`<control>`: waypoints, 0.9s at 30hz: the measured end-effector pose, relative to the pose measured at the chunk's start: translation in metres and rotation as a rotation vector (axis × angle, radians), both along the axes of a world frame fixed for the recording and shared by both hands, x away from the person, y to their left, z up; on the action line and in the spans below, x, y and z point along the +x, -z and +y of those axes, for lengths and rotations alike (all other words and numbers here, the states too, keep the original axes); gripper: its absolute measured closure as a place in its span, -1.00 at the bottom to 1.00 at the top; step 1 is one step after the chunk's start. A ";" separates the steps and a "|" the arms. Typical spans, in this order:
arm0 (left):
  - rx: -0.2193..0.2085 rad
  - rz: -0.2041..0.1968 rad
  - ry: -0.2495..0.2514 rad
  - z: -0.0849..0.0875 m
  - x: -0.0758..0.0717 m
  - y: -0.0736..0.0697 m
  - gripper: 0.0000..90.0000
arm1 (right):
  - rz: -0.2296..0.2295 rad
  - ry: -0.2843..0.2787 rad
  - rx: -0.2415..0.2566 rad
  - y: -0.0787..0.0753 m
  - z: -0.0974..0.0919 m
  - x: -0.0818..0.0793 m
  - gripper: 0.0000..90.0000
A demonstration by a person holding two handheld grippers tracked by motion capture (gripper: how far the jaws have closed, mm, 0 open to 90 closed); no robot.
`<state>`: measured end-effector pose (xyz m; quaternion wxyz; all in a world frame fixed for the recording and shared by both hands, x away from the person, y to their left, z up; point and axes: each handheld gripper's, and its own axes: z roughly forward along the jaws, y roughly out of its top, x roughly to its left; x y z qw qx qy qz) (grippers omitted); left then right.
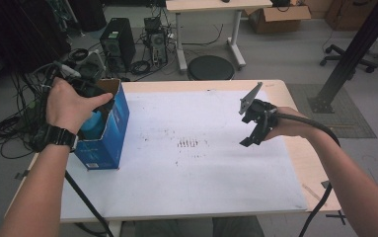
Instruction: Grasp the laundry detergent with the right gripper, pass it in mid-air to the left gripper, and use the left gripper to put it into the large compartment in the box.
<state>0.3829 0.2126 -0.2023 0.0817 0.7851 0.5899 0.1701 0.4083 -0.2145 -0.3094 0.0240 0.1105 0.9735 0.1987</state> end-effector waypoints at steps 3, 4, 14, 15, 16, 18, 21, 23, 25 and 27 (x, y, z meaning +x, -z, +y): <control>0.001 -0.006 0.055 -0.016 0.001 -0.001 -0.64 | 0.001 0.002 0.013 -0.002 -0.001 -0.001 -0.80; -0.005 -0.006 0.071 -0.021 0.001 -0.001 -0.65 | 0.001 0.002 0.018 -0.003 -0.001 -0.001 -0.81; -0.015 0.006 0.229 -0.070 0.004 0.012 -0.81 | 0.017 0.011 0.084 -0.008 -0.003 -0.003 -0.90; -0.014 0.010 0.243 -0.075 0.005 0.015 -0.82 | 0.022 0.010 0.092 -0.008 -0.003 -0.003 -0.91; -0.016 0.012 0.258 -0.080 0.005 0.017 -0.85 | 0.023 0.007 0.096 -0.009 -0.003 -0.003 -0.93; -0.035 0.019 0.286 -0.088 0.004 0.022 -0.87 | 0.029 0.005 0.105 -0.009 -0.003 -0.003 -0.94; -0.058 0.025 0.324 -0.099 0.005 0.030 -0.88 | 0.035 0.000 0.124 -0.010 -0.003 -0.001 -0.95; -0.058 0.036 0.343 -0.106 0.005 0.035 -0.89 | 0.036 -0.002 0.124 -0.010 -0.004 0.000 -0.94; -0.075 0.045 0.361 -0.112 0.005 0.040 -0.89 | 0.036 -0.003 0.125 -0.010 -0.004 0.001 -0.95; -0.080 0.051 0.371 -0.116 0.006 0.043 -0.89 | 0.036 0.000 0.128 -0.010 -0.005 0.002 -0.94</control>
